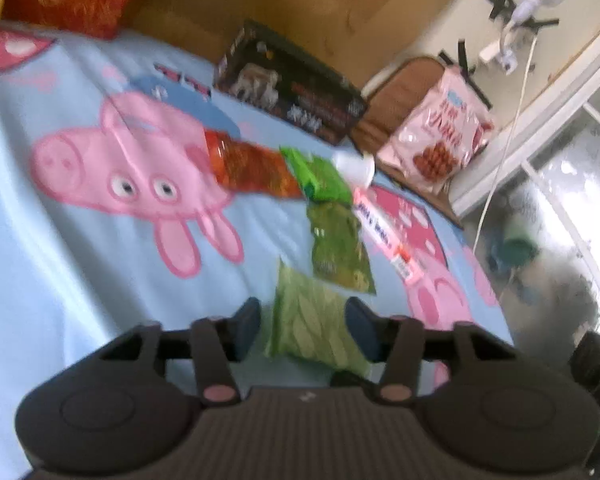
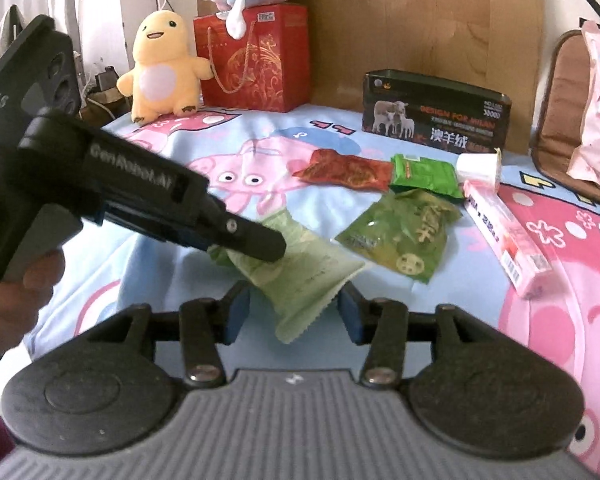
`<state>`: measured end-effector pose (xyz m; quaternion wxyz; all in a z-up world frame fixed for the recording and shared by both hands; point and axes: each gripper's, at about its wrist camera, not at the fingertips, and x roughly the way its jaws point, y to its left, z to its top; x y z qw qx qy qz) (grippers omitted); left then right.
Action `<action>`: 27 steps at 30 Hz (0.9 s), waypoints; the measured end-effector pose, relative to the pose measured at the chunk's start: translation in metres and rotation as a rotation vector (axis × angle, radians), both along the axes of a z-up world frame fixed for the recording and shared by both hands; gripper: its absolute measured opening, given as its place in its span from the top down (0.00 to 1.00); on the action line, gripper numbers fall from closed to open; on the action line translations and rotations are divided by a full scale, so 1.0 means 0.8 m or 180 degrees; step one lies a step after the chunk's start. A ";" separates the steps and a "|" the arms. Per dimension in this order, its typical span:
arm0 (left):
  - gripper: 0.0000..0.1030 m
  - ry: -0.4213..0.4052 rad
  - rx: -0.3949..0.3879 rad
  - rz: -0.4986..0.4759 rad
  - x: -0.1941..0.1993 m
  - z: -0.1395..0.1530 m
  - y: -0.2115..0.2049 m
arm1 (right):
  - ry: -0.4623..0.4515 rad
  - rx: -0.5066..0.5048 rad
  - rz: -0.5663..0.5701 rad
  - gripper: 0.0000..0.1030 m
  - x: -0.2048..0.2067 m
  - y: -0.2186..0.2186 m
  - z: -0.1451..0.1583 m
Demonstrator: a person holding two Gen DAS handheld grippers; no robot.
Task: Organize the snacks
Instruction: 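Grasp the green leaf-print packet with the left tool, then place the green leaf-print packet into the black box and release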
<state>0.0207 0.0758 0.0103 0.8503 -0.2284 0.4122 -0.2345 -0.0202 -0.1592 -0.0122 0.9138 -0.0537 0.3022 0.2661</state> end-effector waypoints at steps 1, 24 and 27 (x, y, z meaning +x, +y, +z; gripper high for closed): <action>0.46 -0.0040 0.0002 0.0023 -0.001 0.004 0.004 | -0.0041 0.0000 -0.0053 0.35 -0.003 -0.003 0.000; 0.59 -0.0305 0.0202 -0.0302 0.054 0.066 -0.052 | -0.0463 0.0278 0.0052 0.64 0.031 -0.027 0.027; 0.59 -0.0383 0.0257 -0.0333 0.097 0.090 -0.069 | -0.0556 0.0291 0.0012 0.64 0.061 -0.037 0.045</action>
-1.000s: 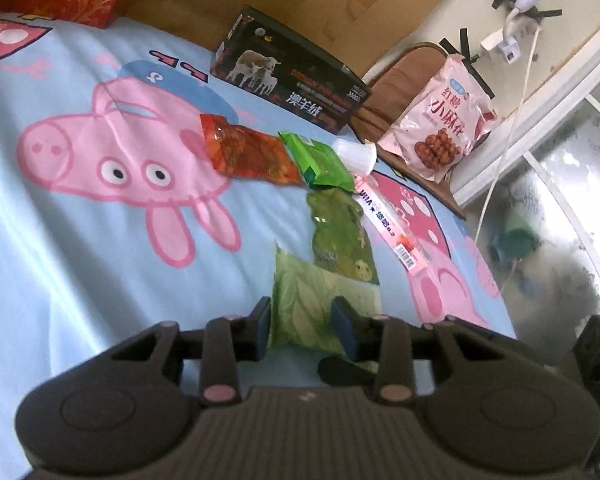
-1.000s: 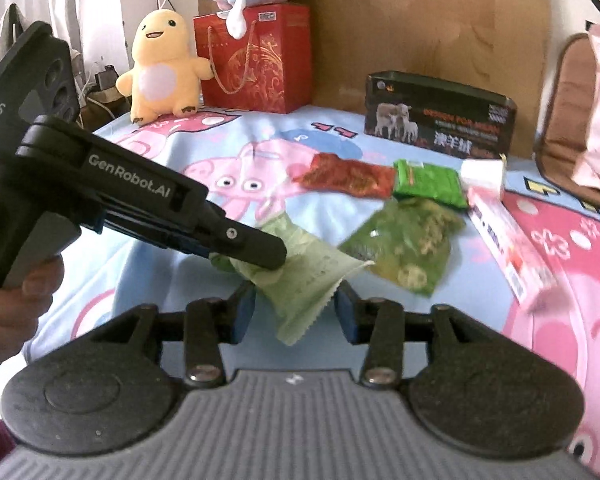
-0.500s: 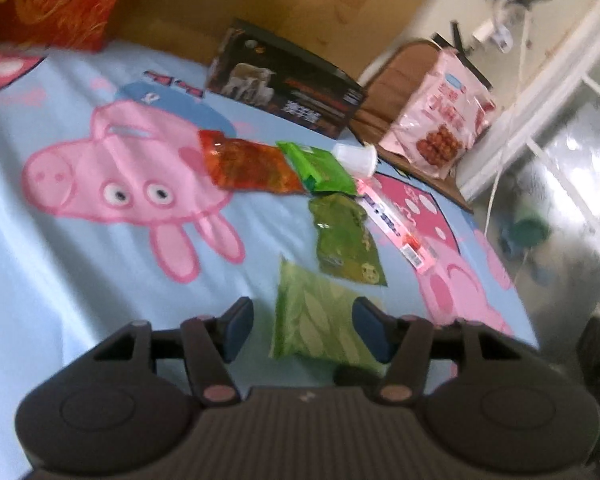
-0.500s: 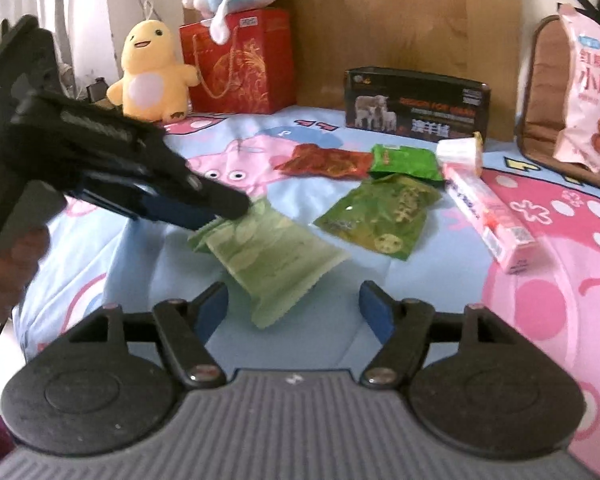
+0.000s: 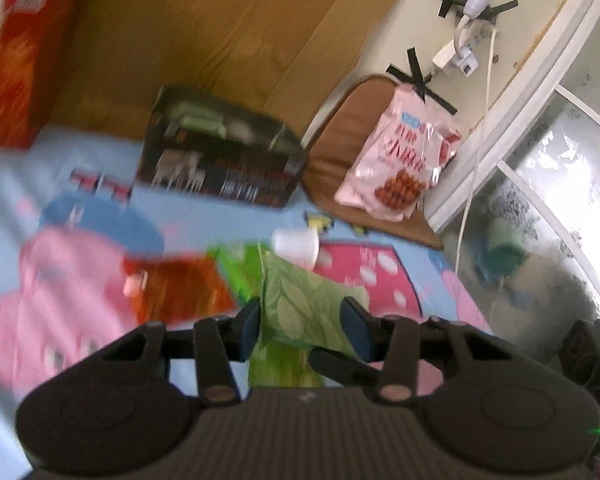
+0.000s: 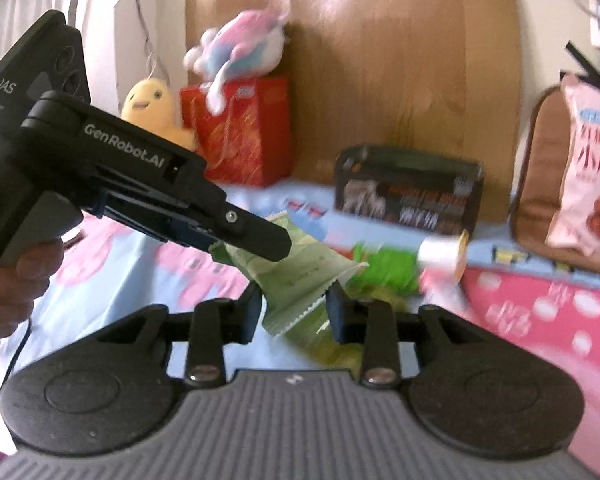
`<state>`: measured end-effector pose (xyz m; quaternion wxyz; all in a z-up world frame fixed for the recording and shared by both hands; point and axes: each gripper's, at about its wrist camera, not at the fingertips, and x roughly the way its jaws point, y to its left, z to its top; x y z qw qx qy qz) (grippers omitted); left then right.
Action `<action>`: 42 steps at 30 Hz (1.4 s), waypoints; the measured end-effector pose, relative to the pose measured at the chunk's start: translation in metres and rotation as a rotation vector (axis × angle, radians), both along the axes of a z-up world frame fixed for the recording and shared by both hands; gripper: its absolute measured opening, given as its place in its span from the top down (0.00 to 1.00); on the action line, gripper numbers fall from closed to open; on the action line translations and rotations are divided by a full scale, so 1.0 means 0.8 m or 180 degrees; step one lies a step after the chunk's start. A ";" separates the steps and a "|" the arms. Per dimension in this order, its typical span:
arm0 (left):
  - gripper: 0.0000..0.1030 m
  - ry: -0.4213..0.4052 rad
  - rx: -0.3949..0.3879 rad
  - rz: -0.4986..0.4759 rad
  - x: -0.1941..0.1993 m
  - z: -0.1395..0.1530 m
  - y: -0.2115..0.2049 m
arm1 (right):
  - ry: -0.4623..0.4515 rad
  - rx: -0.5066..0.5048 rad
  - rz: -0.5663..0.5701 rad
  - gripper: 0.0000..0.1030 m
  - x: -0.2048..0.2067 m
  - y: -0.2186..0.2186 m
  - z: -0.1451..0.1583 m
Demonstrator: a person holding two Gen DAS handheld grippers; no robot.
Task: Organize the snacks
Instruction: 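Place the green leaf-print packet into the black box and release, then move the left tool toward the white cup and red packet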
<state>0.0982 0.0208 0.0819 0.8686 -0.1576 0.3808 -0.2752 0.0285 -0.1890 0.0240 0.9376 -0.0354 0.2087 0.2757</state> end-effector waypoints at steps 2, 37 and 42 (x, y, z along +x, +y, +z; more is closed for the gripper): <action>0.58 -0.0089 0.0018 -0.0026 0.036 0.015 -0.012 | -0.0054 -0.0001 -0.0025 0.64 0.028 -0.008 0.013; 0.50 0.0644 -0.0122 -0.0059 0.184 -0.110 -0.111 | 0.0982 0.0163 -0.0154 0.45 0.202 -0.103 -0.052; 0.49 0.0632 -0.0113 -0.0011 0.180 -0.099 -0.106 | 0.0909 0.0220 -0.0147 0.54 0.199 -0.094 -0.051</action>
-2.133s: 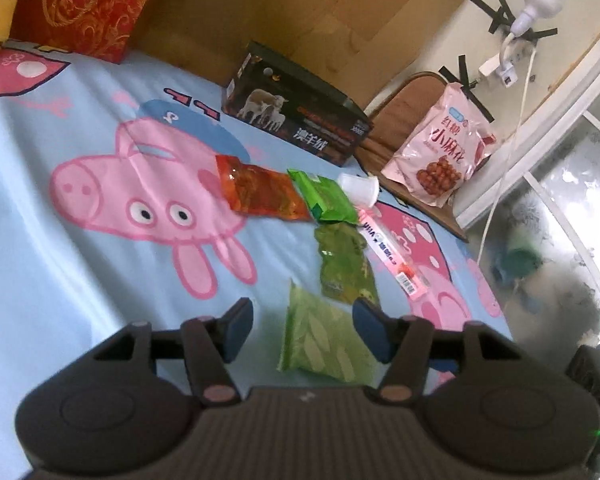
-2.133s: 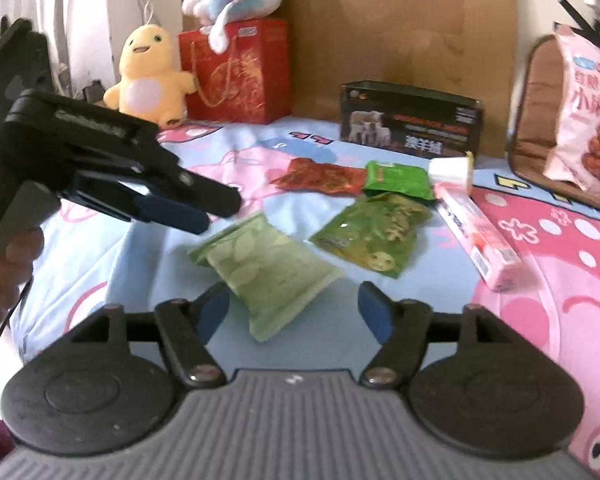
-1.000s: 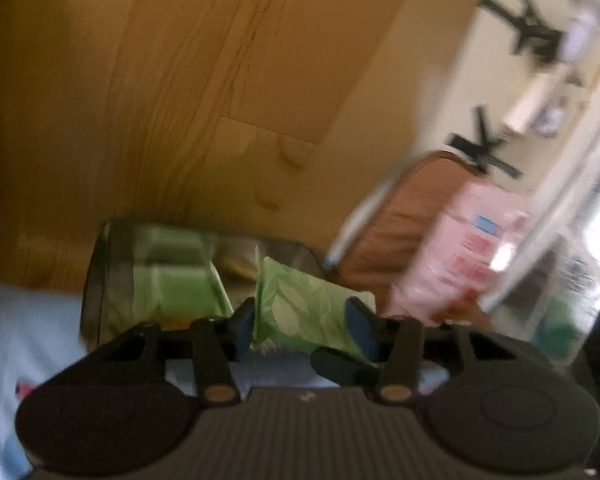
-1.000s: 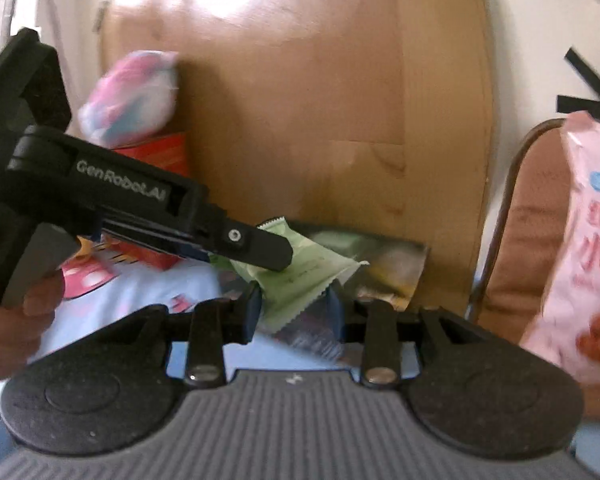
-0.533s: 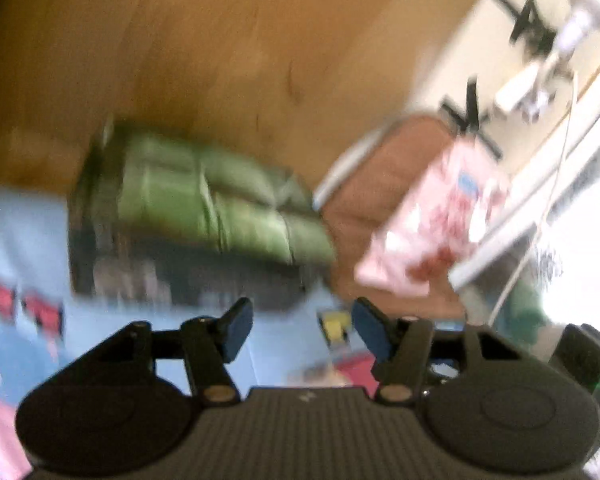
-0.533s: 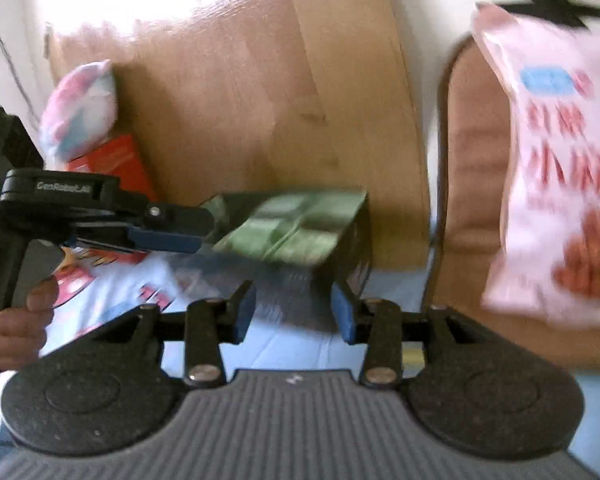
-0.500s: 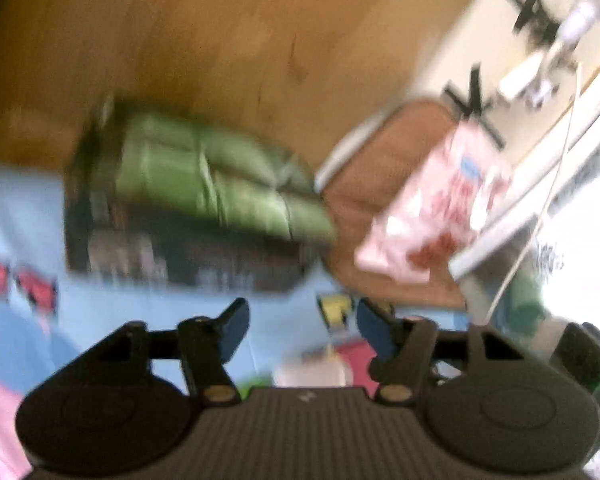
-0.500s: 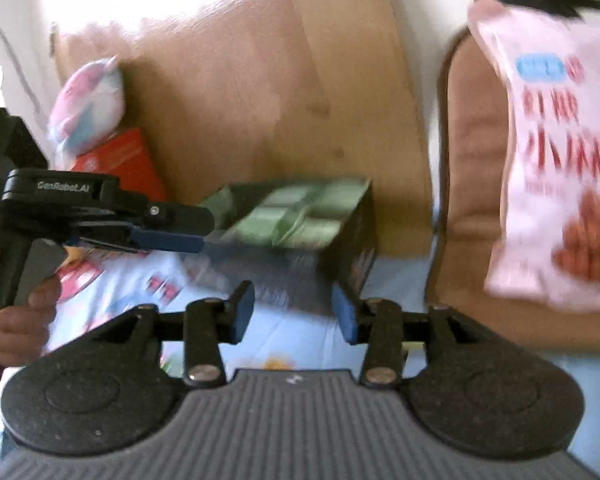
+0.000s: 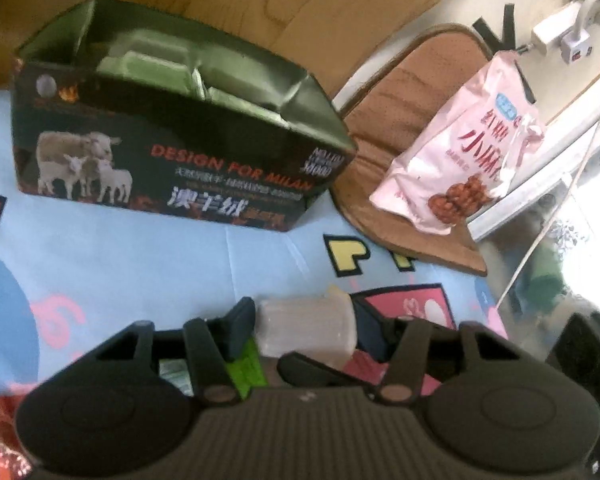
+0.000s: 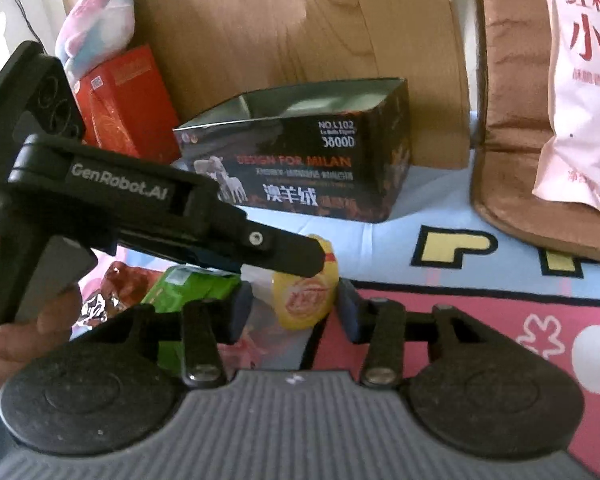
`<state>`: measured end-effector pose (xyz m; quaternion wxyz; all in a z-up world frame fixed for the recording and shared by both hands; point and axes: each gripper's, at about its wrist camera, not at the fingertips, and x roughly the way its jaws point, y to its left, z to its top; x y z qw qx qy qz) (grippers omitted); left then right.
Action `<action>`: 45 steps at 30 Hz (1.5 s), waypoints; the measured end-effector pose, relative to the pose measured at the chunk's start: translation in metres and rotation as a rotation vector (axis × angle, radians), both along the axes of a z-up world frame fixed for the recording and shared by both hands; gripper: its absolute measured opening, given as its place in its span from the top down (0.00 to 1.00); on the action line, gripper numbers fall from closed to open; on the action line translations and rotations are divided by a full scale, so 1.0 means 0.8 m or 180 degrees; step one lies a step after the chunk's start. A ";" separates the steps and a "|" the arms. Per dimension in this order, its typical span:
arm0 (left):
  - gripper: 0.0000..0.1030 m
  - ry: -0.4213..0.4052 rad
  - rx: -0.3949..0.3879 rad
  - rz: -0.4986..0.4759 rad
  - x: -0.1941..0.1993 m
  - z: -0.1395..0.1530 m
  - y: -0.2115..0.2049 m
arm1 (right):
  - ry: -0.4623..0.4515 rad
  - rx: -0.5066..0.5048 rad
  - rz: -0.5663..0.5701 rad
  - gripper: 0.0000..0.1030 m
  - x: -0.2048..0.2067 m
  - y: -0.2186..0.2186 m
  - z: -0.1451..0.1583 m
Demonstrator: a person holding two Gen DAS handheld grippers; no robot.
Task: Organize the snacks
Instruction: 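Move the left tool toward the white cup and red packet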
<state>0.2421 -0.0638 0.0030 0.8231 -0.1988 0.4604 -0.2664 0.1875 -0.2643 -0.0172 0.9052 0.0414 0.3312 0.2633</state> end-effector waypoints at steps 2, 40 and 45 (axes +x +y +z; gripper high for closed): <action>0.49 -0.0143 -0.0077 0.0019 -0.003 0.020 0.008 | -0.0136 -0.0042 -0.0009 0.54 -0.006 0.006 0.010; 0.37 -0.0755 0.0764 0.0534 -0.118 0.048 0.073 | -0.0534 0.0259 -0.0571 0.52 -0.123 -0.002 0.059; 0.37 -0.0699 0.0991 0.0679 -0.162 0.029 0.077 | -0.0592 0.0289 -0.0939 0.41 -0.179 0.000 0.043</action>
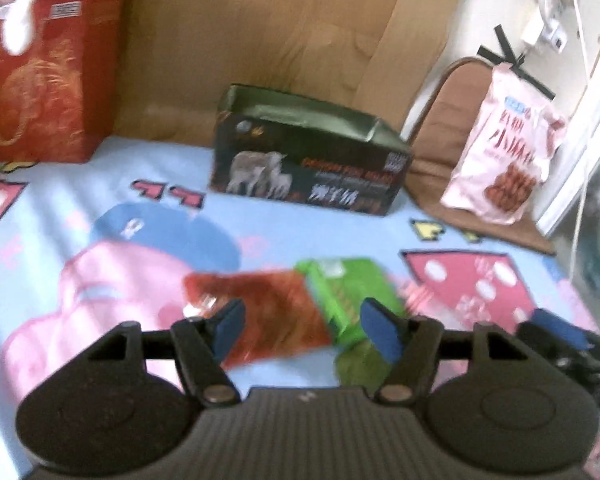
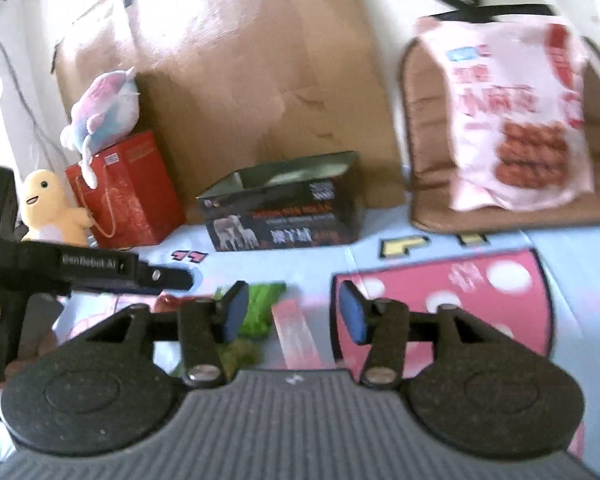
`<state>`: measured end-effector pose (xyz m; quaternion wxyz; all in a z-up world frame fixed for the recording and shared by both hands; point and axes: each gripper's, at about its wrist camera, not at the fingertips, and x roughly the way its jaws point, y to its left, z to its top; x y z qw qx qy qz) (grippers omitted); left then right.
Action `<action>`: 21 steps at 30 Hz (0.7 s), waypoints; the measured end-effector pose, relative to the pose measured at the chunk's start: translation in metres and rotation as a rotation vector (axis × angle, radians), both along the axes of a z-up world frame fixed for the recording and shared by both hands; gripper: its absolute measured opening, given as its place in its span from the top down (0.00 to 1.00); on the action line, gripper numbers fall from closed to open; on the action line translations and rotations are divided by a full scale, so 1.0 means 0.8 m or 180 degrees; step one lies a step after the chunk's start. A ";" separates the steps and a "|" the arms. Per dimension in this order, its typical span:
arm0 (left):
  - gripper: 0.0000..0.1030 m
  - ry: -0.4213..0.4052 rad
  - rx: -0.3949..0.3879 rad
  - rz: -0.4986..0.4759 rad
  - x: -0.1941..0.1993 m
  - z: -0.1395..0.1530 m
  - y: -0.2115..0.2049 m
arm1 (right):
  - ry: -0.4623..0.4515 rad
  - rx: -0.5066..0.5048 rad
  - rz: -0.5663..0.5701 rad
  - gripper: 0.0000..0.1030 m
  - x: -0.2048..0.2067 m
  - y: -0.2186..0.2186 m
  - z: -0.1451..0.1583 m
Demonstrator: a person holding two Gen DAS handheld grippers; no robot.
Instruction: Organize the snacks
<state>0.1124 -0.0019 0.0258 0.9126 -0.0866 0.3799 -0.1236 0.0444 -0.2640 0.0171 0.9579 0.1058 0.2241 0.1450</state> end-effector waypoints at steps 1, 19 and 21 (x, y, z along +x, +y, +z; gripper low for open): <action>0.37 -0.0024 0.0036 0.0028 -0.008 0.000 0.000 | -0.0026 -0.0005 -0.0081 0.38 -0.009 0.001 -0.002; 0.36 -0.0387 0.0379 0.0223 -0.073 0.004 0.008 | -0.0043 -0.0269 -0.0392 0.19 -0.060 0.013 -0.017; 0.36 -0.0389 0.0398 0.0256 -0.072 0.001 0.011 | 0.0001 -0.0412 -0.0375 0.19 -0.049 0.018 -0.019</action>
